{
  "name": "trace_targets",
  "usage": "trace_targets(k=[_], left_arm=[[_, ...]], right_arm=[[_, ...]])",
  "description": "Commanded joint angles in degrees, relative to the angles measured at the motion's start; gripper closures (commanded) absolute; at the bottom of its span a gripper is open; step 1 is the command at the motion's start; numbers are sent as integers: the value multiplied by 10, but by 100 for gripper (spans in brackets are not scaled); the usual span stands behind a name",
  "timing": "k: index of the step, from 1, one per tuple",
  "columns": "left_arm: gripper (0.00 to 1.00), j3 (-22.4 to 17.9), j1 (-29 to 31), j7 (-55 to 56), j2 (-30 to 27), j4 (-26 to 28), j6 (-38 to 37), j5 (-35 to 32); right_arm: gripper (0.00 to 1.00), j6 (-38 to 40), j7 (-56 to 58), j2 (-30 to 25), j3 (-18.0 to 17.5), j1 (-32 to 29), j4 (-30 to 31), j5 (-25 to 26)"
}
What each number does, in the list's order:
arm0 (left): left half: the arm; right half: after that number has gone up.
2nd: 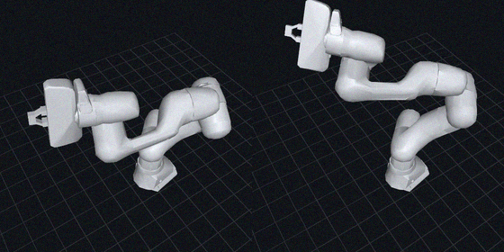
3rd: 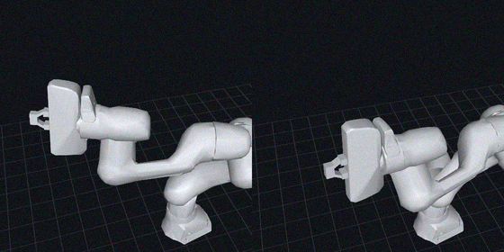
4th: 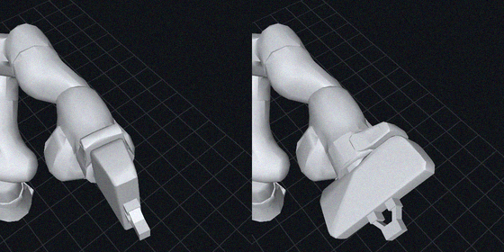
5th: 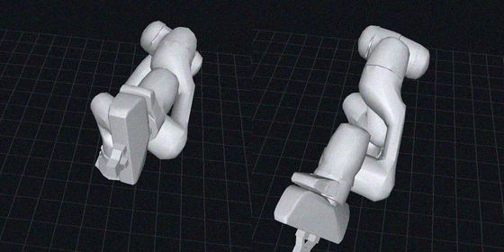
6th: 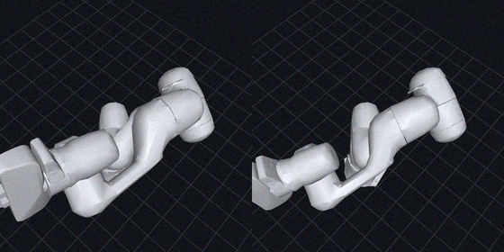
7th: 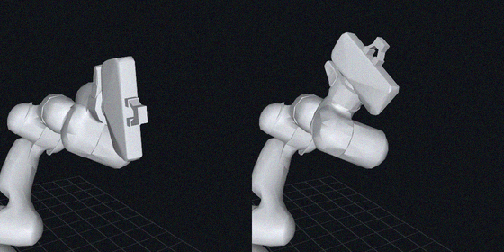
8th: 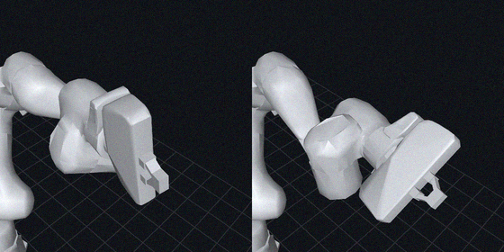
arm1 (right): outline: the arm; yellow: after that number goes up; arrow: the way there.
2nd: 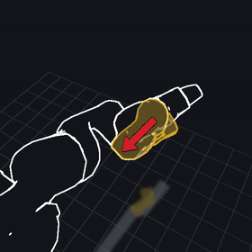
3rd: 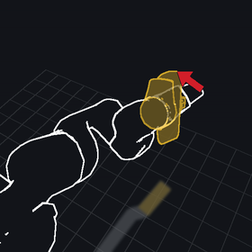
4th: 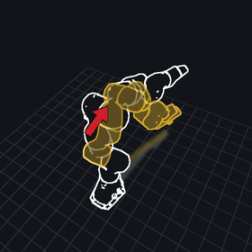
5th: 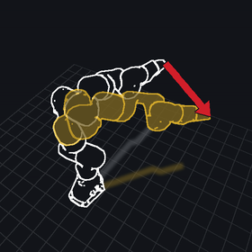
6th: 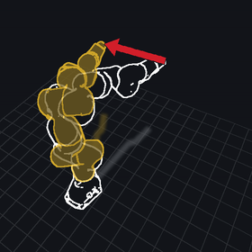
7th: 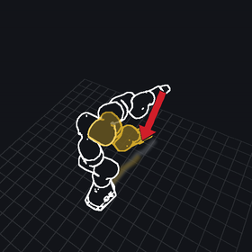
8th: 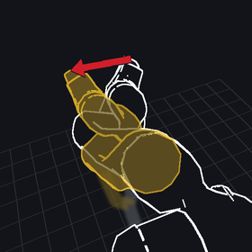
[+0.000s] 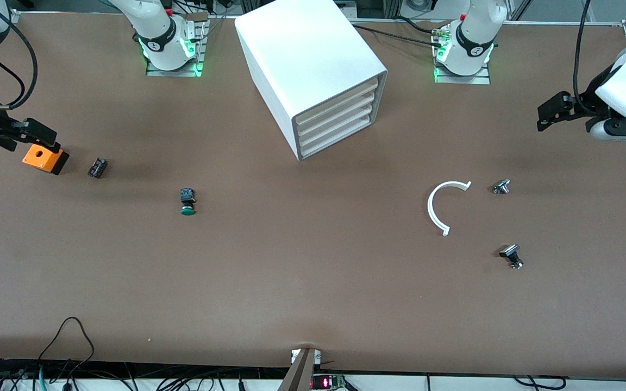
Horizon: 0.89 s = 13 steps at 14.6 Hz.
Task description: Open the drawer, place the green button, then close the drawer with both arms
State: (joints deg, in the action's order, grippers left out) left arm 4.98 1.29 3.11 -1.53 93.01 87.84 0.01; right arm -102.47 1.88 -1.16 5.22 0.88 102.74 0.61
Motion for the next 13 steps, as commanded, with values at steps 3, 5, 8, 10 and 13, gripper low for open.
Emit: trace_targets(k=[3, 5, 8, 10, 13], left_arm=[[0, 1, -4, -1, 36, -20, -15, 3], [0, 24, -6, 0, 40, -25, -24, -8], [0, 28, -9, 3, 46, -34, -29, -8], [0, 28, -2, 1, 49, -34, -30, -1], [0, 29, -4, 1, 62, -30, -29, 7]], right_arm=[[0, -4, -11, 12, -7, 0, -8, 1], [0, -5, -11, 14, -7, 0, -9, 2], [0, -5, -2, 33, -7, 0, -10, 3], [0, -11, -2, 40, -7, 0, -10, -2], [0, -43, -10, 67, -9, 32, -10, -5]])
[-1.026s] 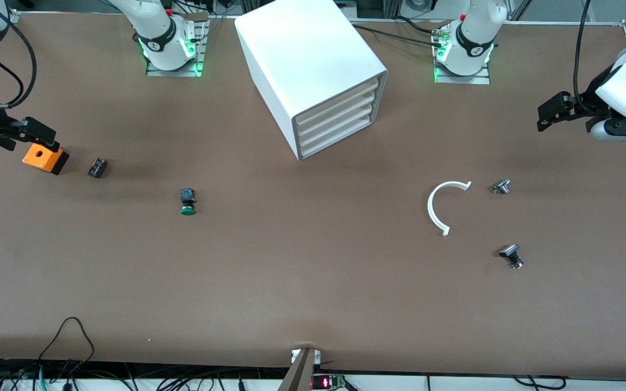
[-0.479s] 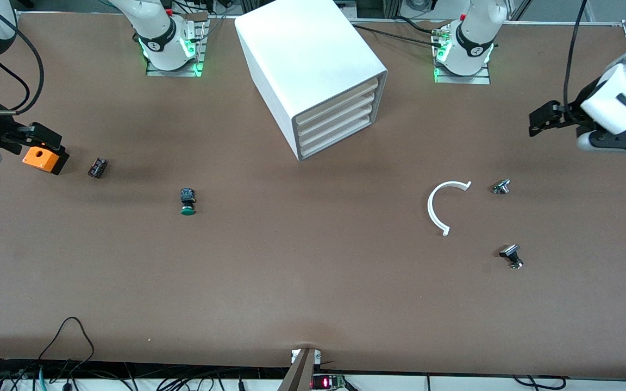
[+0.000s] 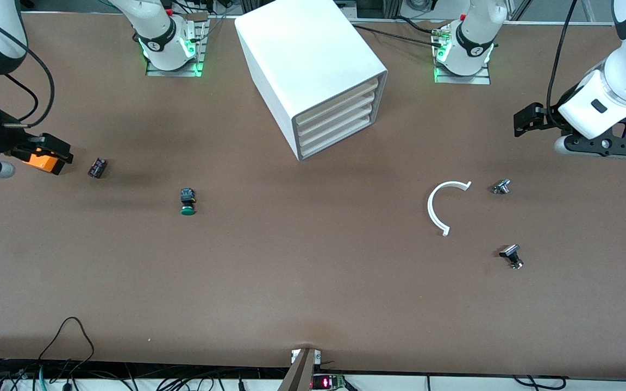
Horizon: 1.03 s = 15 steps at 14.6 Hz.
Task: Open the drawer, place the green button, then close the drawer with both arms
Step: 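Reach the right gripper to the green button while the left gripper reaches the drawer handle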
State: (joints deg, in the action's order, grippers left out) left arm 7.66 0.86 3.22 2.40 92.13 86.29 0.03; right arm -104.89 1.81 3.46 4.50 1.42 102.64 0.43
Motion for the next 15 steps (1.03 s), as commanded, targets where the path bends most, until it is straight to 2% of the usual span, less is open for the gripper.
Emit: trace_targets(k=[1, 8, 10, 13, 15], left_arm=[[0, 2, 0, -2, 27, -19, -14, 25], [0, 5, -1, -10, 112, 42, -16, 96], [0, 5, -2, -25, 140, 66, -9, 155], [0, 5, -24, -30, 191, 120, 44, 267], [0, 5, -50, -31, 232, 140, 80, 343]], right_arm=[[0, -33, -10, 36, -2, 38, -9, -3], [0, -117, -9, 136, -2, 48, -9, -3], [0, -151, -9, 165, -2, 61, -9, -3], [0, -217, -14, 216, -3, 93, -3, -7], [0, -215, -50, 221, -5, 114, 1, -10]])
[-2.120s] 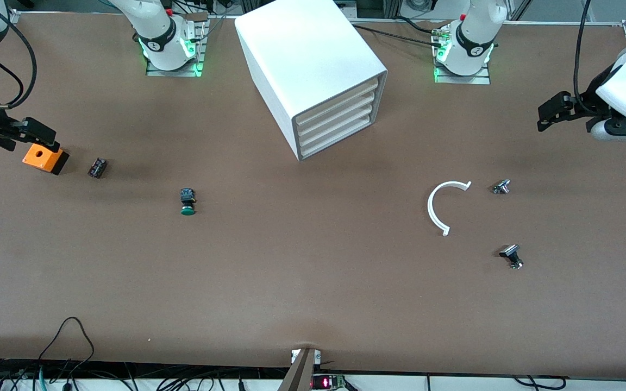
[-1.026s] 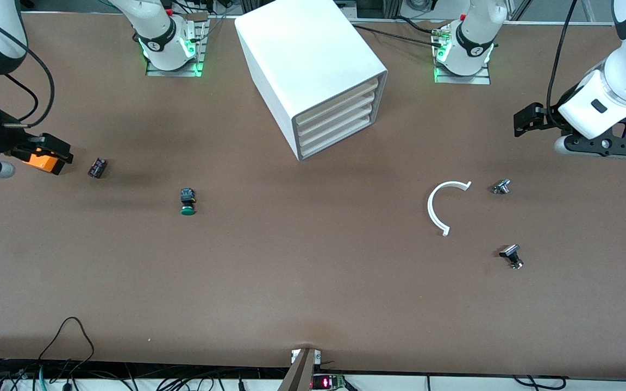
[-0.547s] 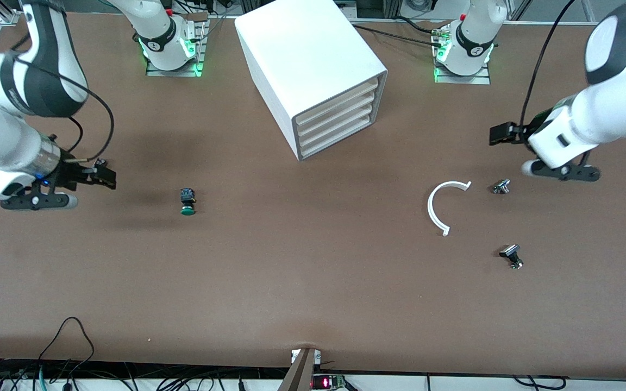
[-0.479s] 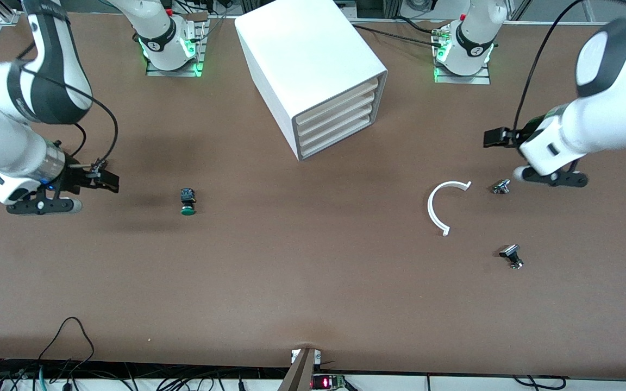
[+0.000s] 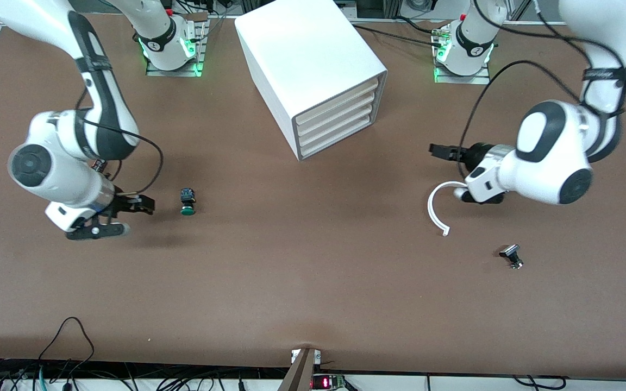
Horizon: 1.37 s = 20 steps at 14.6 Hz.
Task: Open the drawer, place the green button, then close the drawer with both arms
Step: 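Reach the right gripper to the green button while the left gripper reaches the drawer handle, then pull the drawer open with the left gripper while the right gripper grasps the button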
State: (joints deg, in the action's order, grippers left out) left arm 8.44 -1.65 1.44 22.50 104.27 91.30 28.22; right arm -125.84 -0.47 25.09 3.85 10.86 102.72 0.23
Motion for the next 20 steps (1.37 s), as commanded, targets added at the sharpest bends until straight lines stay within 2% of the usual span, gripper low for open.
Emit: trace_targets(k=[1, 4, 7, 9, 13, 15, 17, 18, 19, 20], left_arm=[[0, -3, -37, -20, 46, 27, 48, 100], [0, -3, -67, -127, 65, 76, 110, 198], [0, 11, -90, -219, 85, 118, 128, 289], [0, 20, -106, -274, 87, 145, 143, 323], [1, 32, -122, -324, 88, 182, 148, 362], [8, 39, -128, -344, 89, 204, 157, 378], [28, 46, -129, -357, 93, 214, 174, 380], [47, 47, -129, -358, 97, 218, 181, 380], [70, 47, -134, -358, 98, 218, 190, 381], [100, 48, -139, -358, 102, 218, 197, 381]], right_arm=[[0, -5, -48, 4, 1, 27, 7, -8], [0, -22, -65, -2, -14, 36, 48, -8], [0, -90, -64, -12, -24, 36, 108, -8], [0, -147, -64, -13, -27, 36, 148, -7], [0, -206, -53, -30, -35, 36, 211, -3], [0, -210, -53, -32, -48, 36, 218, -1], [0, -212, -53, -32, -48, 36, 220, -2], [0, -212, -52, -31, -49, 36, 221, -1], [0, -215, -52, -31, -48, 36, 223, -1], [0, -223, -42, -29, -49, 36, 226, -1]])
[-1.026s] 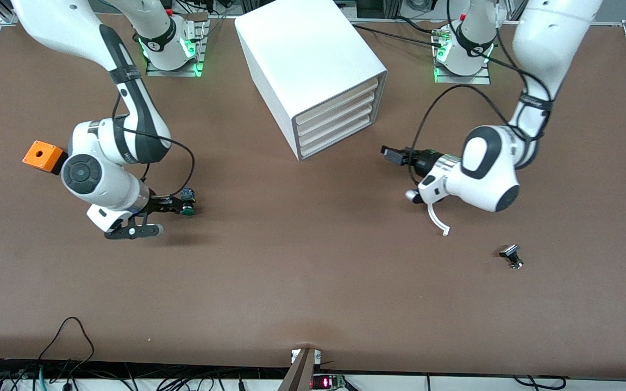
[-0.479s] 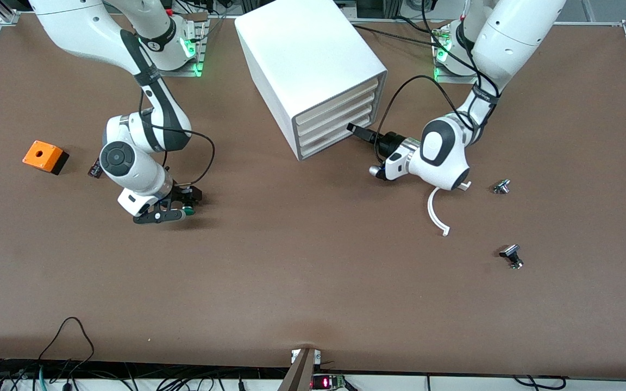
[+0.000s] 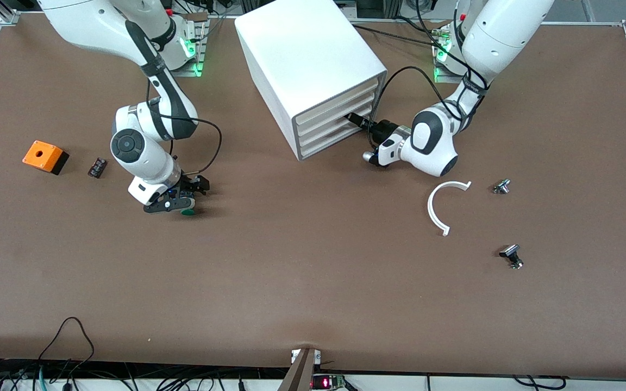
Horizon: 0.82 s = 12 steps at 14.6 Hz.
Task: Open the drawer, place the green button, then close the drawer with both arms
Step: 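Pull the drawer open with the left gripper while the right gripper grasps the button, then lift the green button with the right gripper while the left gripper withdraws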
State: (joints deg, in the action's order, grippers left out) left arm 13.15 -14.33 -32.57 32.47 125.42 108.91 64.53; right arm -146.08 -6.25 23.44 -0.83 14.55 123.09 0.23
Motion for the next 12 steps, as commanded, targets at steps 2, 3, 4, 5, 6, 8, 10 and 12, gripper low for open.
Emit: trace_targets(k=[2, 3, 4, 5, 6, 8, 10, 12], left_arm=[[100, 2, -13, -18, 7, 4, 26, 10], [100, 0, -12, -18, 6, 2, 29, 8], [100, -7, -9, -19, 5, -1, 35, -8], [100, -26, -4, -18, 4, -16, 43, -29], [100, -55, -4, -19, 5, -31, 46, -43], [100, -104, -2, -17, 6, -67, 49, -46], [100, -124, 0, -14, 6, -87, 64, -46], [100, -125, 3, -11, 5, -90, 71, -46]], right_arm=[[0, -42, 31, -9, -1, -1, 32, -2], [0, -46, 30, -8, -1, -1, 35, -2], [0, -47, 31, -7, -1, -1, 35, -2], [0, -50, 31, -2, -1, -1, 35, -2], [0, -60, 36, 1, 0, -2, 35, -2], [0, -65, 48, 6, 2, -3, 36, -2], [8, -75, 49, 10, 2, -7, 39, -2], [33, -85, 50, 14, 2, -7, 41, -2]])
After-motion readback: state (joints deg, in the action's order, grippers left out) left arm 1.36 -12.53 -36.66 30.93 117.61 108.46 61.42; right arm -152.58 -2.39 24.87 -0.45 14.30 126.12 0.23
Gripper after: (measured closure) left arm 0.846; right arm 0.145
